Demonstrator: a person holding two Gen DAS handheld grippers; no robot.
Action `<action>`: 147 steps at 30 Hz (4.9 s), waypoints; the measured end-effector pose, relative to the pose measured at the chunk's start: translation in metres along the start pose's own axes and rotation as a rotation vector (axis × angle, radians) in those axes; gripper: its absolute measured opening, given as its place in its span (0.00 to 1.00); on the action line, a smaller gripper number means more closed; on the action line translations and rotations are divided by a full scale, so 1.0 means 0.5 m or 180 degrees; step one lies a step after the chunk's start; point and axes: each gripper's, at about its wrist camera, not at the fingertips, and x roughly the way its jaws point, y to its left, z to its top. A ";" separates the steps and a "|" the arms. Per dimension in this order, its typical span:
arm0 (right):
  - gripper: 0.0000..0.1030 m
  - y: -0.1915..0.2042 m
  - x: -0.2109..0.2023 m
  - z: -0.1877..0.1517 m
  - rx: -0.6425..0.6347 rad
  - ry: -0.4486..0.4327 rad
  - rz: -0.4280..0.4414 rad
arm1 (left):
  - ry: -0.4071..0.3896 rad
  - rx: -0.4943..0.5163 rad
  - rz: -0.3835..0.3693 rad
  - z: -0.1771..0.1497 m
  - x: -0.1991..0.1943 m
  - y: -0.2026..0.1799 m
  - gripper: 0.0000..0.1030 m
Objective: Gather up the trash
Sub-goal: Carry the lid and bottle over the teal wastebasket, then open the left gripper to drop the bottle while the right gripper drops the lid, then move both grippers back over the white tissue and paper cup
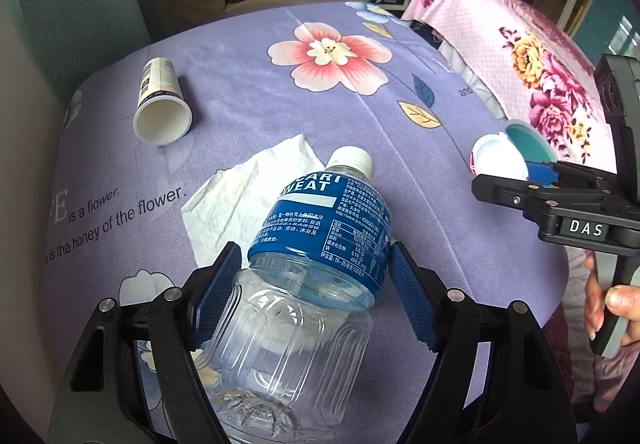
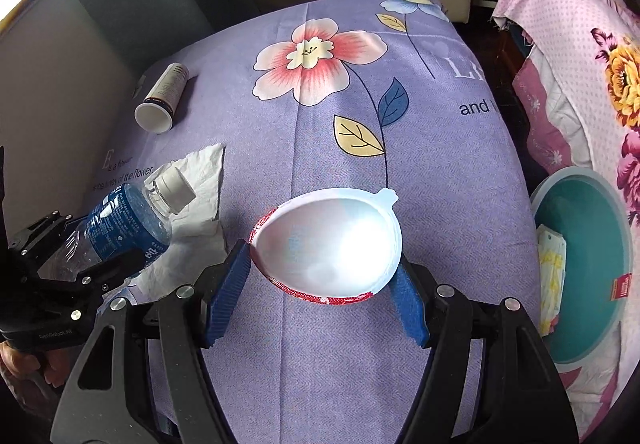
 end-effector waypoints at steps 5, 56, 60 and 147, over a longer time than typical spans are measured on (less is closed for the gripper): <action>0.63 -0.023 -0.030 -0.014 0.0067 -0.0092 0.0048 | -0.0035 0.0097 -0.0018 0.008 -0.019 -0.044 0.74; 0.63 -0.597 -0.228 -0.215 0.1669 -0.0689 -0.0415 | 0.0345 0.1485 -0.0319 0.140 0.181 -0.683 0.74; 0.63 -0.598 -0.230 -0.214 0.1675 -0.0686 -0.0432 | 0.0370 0.1482 -0.0328 0.150 0.196 -0.696 0.74; 0.81 -0.147 -0.075 -0.053 0.0176 0.0222 -0.0574 | 0.0152 -0.0141 -0.0415 0.016 0.058 -0.108 0.91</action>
